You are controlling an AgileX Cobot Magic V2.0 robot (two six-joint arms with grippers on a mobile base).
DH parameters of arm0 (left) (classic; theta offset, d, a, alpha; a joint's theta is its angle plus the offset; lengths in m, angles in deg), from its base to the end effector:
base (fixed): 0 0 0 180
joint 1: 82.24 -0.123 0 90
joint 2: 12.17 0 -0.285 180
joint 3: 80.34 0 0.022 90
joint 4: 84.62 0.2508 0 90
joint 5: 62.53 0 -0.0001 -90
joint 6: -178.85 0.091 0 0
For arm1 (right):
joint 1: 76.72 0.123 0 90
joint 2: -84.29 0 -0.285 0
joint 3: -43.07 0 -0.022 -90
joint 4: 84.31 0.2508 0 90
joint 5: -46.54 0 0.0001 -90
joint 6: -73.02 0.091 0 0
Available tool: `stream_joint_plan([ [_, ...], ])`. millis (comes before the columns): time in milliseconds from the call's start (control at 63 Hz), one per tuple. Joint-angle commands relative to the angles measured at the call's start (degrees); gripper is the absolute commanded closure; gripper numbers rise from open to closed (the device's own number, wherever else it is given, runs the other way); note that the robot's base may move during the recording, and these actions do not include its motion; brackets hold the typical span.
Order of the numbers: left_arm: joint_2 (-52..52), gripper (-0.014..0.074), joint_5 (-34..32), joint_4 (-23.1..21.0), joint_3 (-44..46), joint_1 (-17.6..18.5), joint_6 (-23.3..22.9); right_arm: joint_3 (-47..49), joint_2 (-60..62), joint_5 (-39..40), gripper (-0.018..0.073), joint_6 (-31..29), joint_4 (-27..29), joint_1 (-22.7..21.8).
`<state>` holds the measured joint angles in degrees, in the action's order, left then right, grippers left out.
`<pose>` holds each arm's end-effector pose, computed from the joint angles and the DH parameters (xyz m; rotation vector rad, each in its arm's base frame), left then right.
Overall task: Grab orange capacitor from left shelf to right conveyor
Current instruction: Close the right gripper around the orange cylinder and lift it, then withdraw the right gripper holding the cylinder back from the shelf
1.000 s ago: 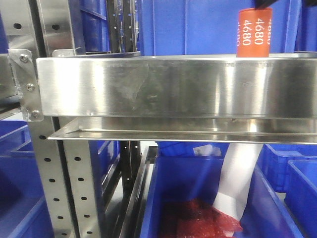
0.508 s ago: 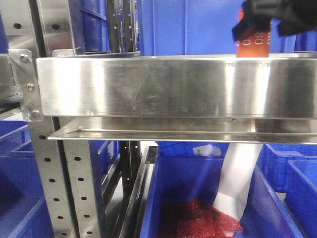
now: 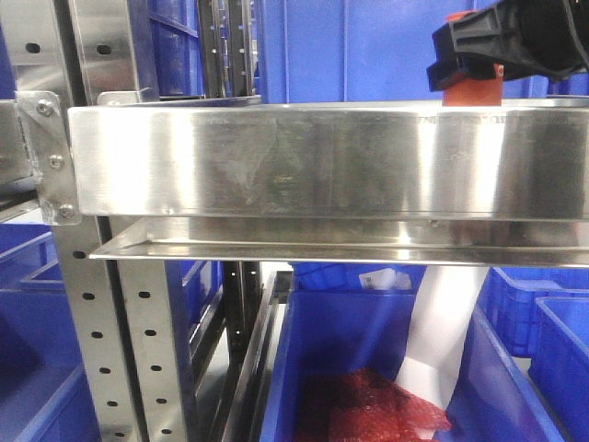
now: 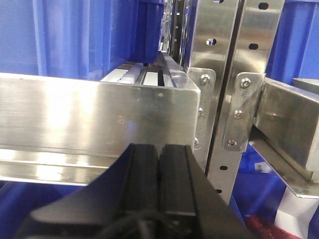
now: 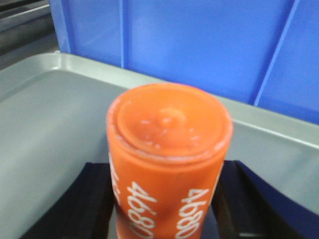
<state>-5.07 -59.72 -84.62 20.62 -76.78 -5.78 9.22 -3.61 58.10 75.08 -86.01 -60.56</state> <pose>0.0567 -0.0054 0.1986 0.0113 1.5541 -0.1392 0.2878 0.0839 0.2630 -0.2684 1.9096 0.1994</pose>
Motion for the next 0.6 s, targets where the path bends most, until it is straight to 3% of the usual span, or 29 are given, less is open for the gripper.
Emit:
stream_joint_plan([
  [0, -1.1, 0.0701, -5.0, 0.0, 0.3, 0.4, 0.0, 2.1, 4.5, 5.4, 0.0503, -0.5, -0.7, 0.1],
  [143, -1.1, 0.0701, -5.0, 0.0, 0.3, 0.4, 0.0, 2.1, 10.3, 1.3, 0.0501, -0.5, -0.7, -0.2],
  [429, -1.1, 0.0701, -5.0, 0.0, 0.3, 0.4, 0.0, 2.0, 25.6, -22.1, 0.0501, -0.5, -2.6, -5.4],
  [587, -1.1, 0.0701, -5.0, 0.0, 0.3, 0.4, 0.0, -0.7, 35.0, -29.9, 0.0501, -0.5, -3.1, -9.0],
])
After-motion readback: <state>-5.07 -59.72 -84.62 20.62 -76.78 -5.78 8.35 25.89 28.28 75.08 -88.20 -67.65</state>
